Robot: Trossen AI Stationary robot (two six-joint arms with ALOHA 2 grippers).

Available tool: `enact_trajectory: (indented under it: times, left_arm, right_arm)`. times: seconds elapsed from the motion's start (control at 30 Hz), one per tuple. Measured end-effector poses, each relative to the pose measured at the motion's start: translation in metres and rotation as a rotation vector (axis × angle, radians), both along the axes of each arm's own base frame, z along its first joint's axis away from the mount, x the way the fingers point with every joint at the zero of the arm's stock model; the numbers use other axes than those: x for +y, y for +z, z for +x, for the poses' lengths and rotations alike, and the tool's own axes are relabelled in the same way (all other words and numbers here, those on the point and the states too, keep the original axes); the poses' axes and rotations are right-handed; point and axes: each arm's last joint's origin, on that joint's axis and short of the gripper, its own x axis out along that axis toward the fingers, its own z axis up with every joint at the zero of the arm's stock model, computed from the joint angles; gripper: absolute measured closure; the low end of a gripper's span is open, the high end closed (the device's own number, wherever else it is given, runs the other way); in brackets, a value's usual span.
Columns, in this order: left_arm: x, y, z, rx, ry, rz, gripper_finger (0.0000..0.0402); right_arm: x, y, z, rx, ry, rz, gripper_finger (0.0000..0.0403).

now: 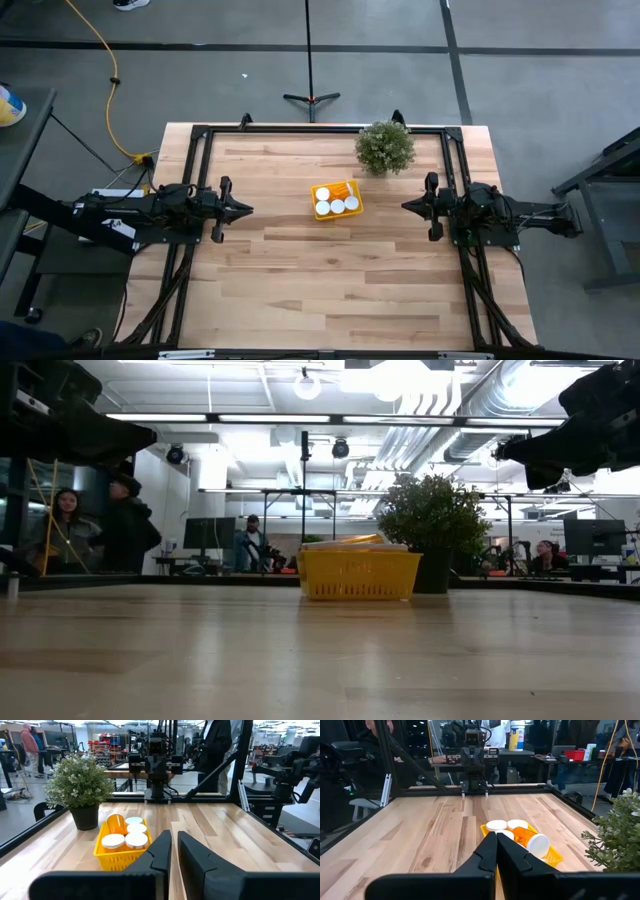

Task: Pick and place pill bottles into a basket
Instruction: Return to Home Position

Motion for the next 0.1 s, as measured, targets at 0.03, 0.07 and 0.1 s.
enact_trajectory:
  times: [0.03, 0.07, 0.1]
  left_arm:
    - [0.0, 0.0, 0.0, 0.0, 0.0, 0.0, 0.0335]
    - [0.0, 0.0, 0.0, 0.0, 0.0, 0.0, 0.0335]
    - [0.0, 0.0, 0.0, 0.0, 0.0, 0.0, 0.0335]
  right_arm:
    - [0.0, 0.0, 0.0, 0.0, 0.0, 0.0, 0.0402]
    - [0.0, 0.0, 0.0, 0.0, 0.0, 0.0, 0.0402]
    - [0.0, 0.0, 0.0, 0.0, 0.0, 0.0, 0.0402]
